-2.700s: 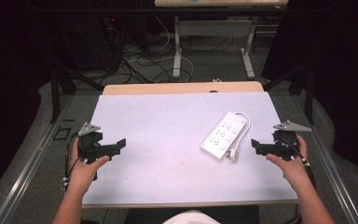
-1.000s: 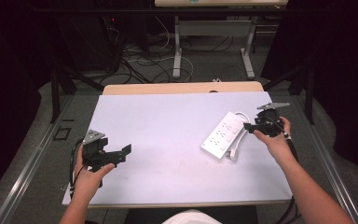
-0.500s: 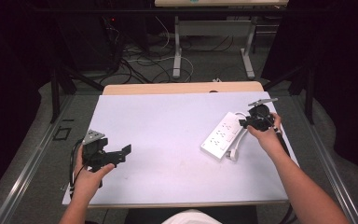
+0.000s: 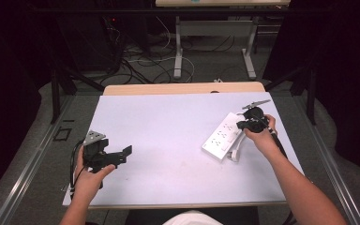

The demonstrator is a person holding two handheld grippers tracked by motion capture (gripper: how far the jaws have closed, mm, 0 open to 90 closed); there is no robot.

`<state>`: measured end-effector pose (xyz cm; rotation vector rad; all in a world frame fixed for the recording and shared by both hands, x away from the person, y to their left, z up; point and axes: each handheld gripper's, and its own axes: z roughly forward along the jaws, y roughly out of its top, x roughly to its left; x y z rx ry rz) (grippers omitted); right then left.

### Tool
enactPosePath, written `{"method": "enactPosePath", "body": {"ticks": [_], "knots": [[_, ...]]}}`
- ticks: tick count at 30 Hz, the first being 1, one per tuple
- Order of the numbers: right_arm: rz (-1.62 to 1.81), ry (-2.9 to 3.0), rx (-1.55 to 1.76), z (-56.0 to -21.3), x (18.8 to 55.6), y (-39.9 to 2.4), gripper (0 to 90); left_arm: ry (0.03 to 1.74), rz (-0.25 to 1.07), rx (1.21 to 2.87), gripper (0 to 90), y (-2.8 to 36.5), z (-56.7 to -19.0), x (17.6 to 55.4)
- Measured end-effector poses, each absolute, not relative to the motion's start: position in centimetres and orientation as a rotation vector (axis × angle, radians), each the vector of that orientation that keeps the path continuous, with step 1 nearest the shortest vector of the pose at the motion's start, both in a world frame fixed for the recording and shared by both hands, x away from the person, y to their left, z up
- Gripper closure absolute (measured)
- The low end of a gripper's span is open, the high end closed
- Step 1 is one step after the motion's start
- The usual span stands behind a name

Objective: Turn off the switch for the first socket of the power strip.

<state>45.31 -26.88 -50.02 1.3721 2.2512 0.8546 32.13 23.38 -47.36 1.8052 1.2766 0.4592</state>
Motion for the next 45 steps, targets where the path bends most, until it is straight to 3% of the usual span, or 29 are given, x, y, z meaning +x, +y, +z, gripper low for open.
{"method": "enactPosePath", "body": {"ticks": [3, 45], "knots": [[0.858, 2.275, 1.371, -50.2, 45.4, -26.7, 90.0, 1.277, 0.459, 1.804, 2.0, 23.4, -47.4, 32.1], [0.844, 2.311, 1.448, -52.3, 45.5, -25.5, 90.0, 1.293, 0.459, 1.801, 2.4, 23.6, -47.5, 32.2]]}}
